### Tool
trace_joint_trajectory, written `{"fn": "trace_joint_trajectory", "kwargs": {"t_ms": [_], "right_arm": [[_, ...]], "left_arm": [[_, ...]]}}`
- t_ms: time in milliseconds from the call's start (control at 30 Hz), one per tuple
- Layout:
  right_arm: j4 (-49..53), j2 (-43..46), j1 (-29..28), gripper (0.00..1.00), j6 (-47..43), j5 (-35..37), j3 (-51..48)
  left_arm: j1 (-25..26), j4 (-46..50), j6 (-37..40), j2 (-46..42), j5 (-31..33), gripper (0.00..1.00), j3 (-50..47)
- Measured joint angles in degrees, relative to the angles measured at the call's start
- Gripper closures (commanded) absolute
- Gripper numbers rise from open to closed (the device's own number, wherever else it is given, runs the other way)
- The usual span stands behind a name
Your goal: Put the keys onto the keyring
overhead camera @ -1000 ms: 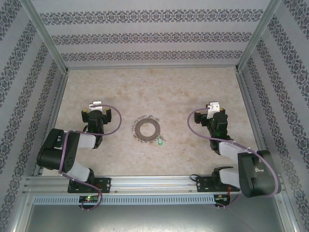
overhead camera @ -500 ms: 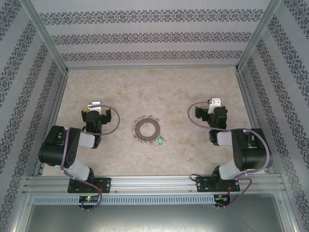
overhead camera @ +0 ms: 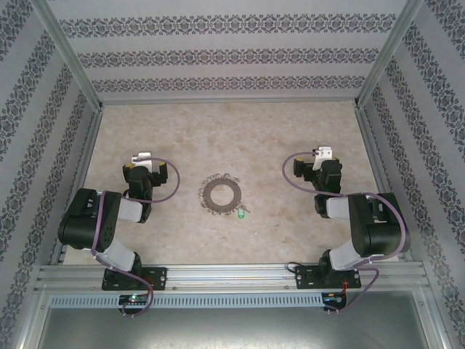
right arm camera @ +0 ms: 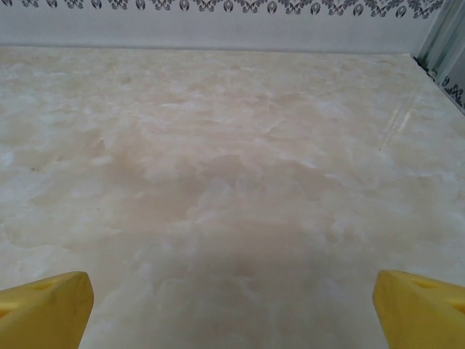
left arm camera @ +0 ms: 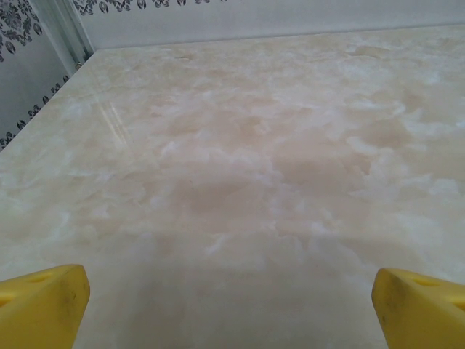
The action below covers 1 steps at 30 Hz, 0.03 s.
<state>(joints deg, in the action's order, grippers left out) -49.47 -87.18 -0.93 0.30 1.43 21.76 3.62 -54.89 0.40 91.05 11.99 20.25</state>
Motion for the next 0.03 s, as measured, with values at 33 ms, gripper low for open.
{"fn": "trace_joint_trajectory", "kwargs": {"t_ms": [33], "right_arm": [[0.0, 0.0, 0.0, 0.02, 0.0, 0.0, 0.0]], "left_arm": [[0.0, 0.0, 0.0, 0.0, -0.02, 0.0, 0.0]]}}
